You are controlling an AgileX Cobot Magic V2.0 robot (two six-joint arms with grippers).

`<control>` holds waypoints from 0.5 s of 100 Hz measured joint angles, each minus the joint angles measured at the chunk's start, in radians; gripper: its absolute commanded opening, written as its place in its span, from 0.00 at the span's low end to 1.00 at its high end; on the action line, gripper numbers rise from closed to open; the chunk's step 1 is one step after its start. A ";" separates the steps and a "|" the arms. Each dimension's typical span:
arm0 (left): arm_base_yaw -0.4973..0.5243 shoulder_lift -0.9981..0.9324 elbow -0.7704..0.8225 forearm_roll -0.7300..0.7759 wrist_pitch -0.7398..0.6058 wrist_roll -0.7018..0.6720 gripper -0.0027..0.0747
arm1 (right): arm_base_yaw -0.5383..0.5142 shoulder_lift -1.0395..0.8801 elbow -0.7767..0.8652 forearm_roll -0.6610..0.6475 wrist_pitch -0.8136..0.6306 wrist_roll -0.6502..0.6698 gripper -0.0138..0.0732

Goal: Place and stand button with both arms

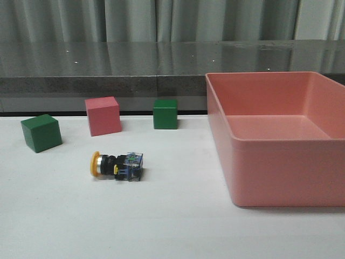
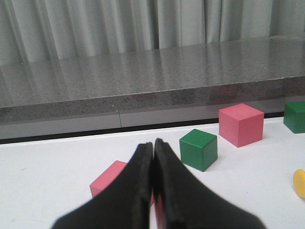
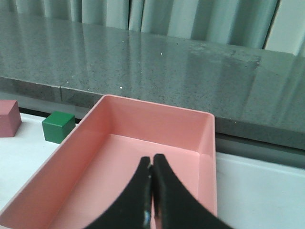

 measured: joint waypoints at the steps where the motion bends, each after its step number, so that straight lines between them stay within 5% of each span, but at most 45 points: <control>1: 0.000 0.000 0.000 0.000 0.000 0.000 0.01 | 0.000 -0.002 0.001 0.000 0.000 0.000 0.09; 50: 0.000 0.000 0.000 -0.043 -0.080 0.000 0.01 | 0.000 -0.007 0.002 0.002 0.025 0.002 0.09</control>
